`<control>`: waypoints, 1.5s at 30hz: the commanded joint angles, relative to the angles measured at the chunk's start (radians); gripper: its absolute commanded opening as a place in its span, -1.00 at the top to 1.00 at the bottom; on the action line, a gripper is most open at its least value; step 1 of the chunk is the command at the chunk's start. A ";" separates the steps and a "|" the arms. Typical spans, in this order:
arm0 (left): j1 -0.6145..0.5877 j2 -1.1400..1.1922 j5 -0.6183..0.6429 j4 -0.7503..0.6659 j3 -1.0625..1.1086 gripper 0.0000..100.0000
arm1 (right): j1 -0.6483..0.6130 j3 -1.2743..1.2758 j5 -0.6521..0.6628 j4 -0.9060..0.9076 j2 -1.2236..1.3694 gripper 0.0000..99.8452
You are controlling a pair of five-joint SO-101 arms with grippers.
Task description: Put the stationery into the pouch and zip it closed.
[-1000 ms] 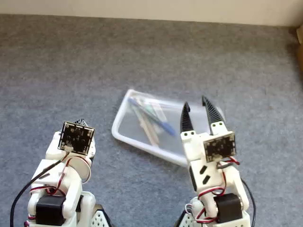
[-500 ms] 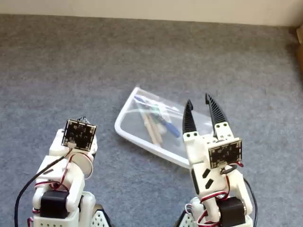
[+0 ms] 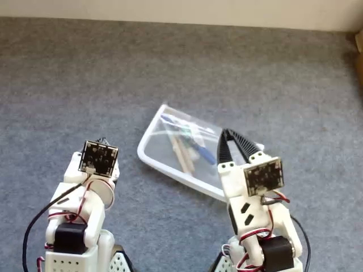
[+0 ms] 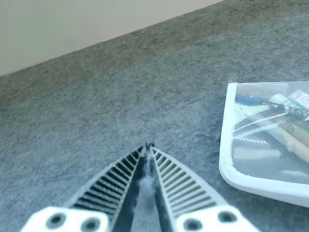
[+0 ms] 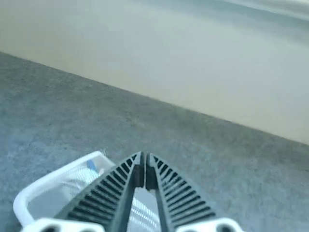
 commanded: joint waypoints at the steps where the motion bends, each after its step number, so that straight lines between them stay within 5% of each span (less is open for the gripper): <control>1: -0.008 -0.015 0.006 -0.081 0.013 0.98 | 0.012 0.065 0.014 0.059 -0.010 0.99; 16: -0.010 -0.005 0.006 -0.261 0.236 0.98 | 0.012 0.432 0.014 0.054 -0.010 0.99; 22: -0.005 -0.005 0.006 -0.173 0.236 0.98 | 0.051 0.450 0.014 0.084 -0.008 0.99; 34: -0.010 -0.008 0.008 0.219 0.236 0.98 | 0.182 0.452 0.008 0.317 -0.007 0.99; 45: -0.005 -0.012 0.011 0.351 0.236 0.98 | 0.232 0.452 -0.091 0.401 -0.005 0.99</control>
